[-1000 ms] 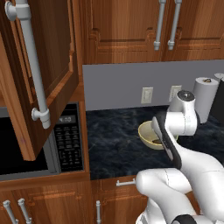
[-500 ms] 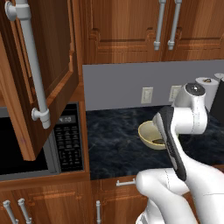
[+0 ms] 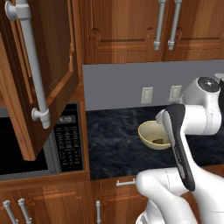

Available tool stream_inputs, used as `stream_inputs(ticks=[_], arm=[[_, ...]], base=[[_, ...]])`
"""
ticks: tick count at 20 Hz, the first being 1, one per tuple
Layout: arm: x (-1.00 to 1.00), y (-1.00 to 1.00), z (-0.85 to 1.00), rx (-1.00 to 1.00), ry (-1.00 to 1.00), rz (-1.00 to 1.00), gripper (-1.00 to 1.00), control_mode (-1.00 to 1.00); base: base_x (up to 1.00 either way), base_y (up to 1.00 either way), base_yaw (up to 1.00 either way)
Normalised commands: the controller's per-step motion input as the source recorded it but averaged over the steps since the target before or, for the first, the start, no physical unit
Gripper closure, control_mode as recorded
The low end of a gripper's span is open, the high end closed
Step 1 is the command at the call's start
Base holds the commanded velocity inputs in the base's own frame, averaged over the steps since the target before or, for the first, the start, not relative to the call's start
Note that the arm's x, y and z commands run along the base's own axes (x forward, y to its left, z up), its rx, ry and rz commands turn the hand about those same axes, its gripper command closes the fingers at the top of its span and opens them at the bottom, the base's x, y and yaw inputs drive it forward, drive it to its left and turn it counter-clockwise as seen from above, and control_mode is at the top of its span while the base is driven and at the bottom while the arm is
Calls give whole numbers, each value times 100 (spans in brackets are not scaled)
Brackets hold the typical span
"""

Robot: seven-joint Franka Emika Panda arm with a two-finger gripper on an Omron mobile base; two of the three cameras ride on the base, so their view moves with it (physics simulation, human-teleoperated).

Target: Open the cabinet. Pick the kiwi and apple from the cabinet and place them into the bowl. Then close the cabinet.

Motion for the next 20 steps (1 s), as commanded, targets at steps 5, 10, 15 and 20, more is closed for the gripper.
stream_inputs(ticks=[5,10,15,20], arm=[[-53,10,49,0,-5,5,-100,-100],[-57,7,52,0,-9,1,-100,-100],[-57,7,46,0,-10,0,-100,-100],[-52,7,44,0,-13,0,-100,-100]], base=[[0,0,0],[0,0,0],[0,0,0],[0,0,0]])
